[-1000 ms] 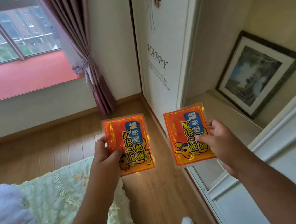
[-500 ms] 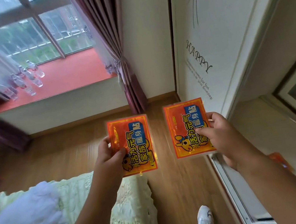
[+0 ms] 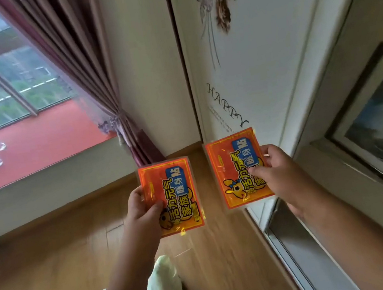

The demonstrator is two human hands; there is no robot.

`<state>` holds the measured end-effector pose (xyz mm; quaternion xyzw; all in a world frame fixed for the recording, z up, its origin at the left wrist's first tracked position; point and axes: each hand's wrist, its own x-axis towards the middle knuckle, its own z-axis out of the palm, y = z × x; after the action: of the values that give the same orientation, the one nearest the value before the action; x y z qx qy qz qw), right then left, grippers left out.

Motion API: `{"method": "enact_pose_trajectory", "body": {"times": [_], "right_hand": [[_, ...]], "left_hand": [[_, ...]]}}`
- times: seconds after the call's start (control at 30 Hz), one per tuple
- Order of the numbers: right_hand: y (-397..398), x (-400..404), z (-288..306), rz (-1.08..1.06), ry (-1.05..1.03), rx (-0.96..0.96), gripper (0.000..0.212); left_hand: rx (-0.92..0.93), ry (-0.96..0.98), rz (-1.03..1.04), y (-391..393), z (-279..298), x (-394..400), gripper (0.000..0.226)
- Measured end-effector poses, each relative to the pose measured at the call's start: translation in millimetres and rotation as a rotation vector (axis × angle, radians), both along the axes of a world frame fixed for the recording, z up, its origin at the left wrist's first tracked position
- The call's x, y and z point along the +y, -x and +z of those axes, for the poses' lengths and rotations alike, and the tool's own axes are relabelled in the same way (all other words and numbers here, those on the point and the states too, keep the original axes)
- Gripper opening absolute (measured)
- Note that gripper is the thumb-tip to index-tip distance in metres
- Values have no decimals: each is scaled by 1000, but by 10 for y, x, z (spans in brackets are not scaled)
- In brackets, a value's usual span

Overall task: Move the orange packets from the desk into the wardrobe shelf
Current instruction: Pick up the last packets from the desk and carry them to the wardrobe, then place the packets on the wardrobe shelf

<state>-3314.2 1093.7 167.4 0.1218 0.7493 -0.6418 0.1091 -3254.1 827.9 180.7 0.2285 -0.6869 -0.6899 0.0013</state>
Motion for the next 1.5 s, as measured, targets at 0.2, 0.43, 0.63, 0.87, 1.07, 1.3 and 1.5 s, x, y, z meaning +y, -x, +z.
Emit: {"method": "enact_pose_trajectory", "body": {"times": [0.2,0.43,0.63,0.87,1.07,1.3,1.5], "right_hand": [[174,275,-160,-302,-55,-47,24],[91,307,-258,-728,-72,-102,20],[-214,160,-270,-1013,-62,-137,27],[-861,158,-228,-1229,-72,-210,24],[-1249,239,-232,-1377,-19,-209,23],[-1532,585,-309,-1379,45,-209,23],[-1597,1133,-250,-1346,82,-116,26]], "left_hand": [[-16,-9,-293,1084,-78,319,30],[-4,42,-705,2116,-179,653,30],[-43,53,-975,2277,-357,905,28],[-108,-19,-1239,1974,-446,1406,29],[-123,-25,-1400,1639,-418,1844,29],[-101,10,-1393,1348,-416,2323,32],[-60,30,-1316,1165,-329,2664,31]]}}
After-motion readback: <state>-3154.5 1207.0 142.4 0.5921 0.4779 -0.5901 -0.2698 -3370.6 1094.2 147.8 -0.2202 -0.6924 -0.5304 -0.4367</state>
